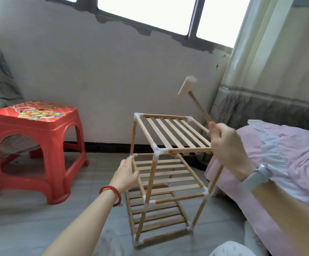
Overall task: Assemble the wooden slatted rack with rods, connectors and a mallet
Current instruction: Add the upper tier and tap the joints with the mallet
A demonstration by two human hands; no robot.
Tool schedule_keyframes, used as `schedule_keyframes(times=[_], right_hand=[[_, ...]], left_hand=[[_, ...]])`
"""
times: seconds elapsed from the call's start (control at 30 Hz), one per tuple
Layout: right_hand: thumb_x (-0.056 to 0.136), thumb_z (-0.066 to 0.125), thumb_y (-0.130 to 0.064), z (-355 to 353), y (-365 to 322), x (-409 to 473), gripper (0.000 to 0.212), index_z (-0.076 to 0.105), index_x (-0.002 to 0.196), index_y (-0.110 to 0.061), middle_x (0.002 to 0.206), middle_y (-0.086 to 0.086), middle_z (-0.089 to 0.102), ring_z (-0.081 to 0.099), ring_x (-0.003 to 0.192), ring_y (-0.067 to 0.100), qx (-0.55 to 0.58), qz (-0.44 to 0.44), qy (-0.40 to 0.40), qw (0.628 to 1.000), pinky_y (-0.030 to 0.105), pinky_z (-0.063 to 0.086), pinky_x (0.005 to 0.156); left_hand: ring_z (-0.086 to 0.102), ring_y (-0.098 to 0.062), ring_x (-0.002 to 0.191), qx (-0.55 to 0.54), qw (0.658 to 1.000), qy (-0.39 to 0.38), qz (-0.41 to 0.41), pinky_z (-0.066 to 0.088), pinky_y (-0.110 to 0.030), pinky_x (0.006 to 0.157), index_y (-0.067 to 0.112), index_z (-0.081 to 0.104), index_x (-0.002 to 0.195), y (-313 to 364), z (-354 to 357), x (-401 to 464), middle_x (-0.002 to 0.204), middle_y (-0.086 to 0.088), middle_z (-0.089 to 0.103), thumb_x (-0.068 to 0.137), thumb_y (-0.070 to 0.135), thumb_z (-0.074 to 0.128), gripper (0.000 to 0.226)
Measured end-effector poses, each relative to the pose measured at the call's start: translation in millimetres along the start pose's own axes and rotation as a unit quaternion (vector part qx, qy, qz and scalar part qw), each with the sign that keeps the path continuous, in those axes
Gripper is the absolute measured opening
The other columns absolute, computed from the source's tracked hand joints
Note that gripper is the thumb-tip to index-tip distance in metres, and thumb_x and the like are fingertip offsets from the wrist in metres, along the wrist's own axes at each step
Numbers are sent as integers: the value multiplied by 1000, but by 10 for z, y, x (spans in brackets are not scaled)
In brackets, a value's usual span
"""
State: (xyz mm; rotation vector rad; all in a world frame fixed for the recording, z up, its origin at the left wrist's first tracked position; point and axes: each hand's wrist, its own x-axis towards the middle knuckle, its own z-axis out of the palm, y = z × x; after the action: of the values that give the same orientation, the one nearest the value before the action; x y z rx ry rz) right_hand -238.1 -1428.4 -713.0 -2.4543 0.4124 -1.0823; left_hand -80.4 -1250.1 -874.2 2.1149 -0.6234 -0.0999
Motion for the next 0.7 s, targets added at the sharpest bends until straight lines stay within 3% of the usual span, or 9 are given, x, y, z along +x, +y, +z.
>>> schedule_keyframes(times=[0.1,0.13,0.23,0.27,0.37,0.47,0.53,0.6,0.7], right_hand=[[100,33,-29,-134,-168,106,32,49,80,-10,59,-6,45,45,52,16,105,-88,186,973,32,36,52],[99,32,-29,32,-97,-39,31,50,82,-11,60,-5,46,45,51,15,96,-75,149,981,33,36,52],[101,29,-35,492,167,-537,33,54,87,-20,73,-3,55,52,62,14,-92,41,-223,970,35,49,64],[101,29,-36,450,196,-499,34,53,81,-21,70,-3,55,53,63,14,-108,38,-240,964,37,49,67],[102,33,-30,-21,-111,46,39,46,67,-19,55,-3,47,47,52,12,21,-13,-51,998,30,39,55],[102,31,-32,-114,-236,118,37,45,73,-14,57,-9,45,44,48,3,130,-95,133,978,18,36,49],[101,28,-36,285,-27,-319,35,45,76,-19,63,-8,49,50,55,7,65,-20,-12,998,21,46,56],[101,29,-38,516,161,-595,32,49,80,-24,73,-4,58,58,67,13,-115,16,-251,961,33,53,70],[100,33,-34,235,16,-238,35,48,71,-25,60,-5,52,51,56,11,-32,-8,-167,985,31,44,57]], left_hand=[[39,-3,99,0,1000,10,-4,38,-12,72,14,24,147,3,-13,40,141,-9,37,97,15,49,56],[41,-5,101,2,1000,8,-3,37,-12,76,14,22,147,5,-4,52,142,-9,36,97,15,49,57],[45,-9,110,1,1000,-15,-8,37,-13,81,14,19,149,-13,58,15,144,-10,33,97,15,50,61],[44,-6,106,0,1000,-24,-11,39,-10,77,14,19,149,-30,87,0,144,-10,33,97,15,50,61],[43,-4,97,3,1000,-11,-10,40,-11,68,16,18,149,-25,58,86,143,-10,35,97,15,50,62],[44,-3,91,-11,1000,-9,-8,39,-9,60,18,18,149,19,58,153,142,-10,36,96,14,50,62],[45,-2,91,-7,1000,-12,-4,41,-10,65,16,19,149,9,86,131,142,-10,35,96,15,51,61],[43,-4,96,-2,1000,-16,-10,40,-14,75,16,20,149,-35,108,77,143,-9,35,96,15,51,61],[44,-3,90,-1,1000,-8,-12,40,-10,66,16,22,148,-68,63,73,140,-9,37,96,16,51,59]])
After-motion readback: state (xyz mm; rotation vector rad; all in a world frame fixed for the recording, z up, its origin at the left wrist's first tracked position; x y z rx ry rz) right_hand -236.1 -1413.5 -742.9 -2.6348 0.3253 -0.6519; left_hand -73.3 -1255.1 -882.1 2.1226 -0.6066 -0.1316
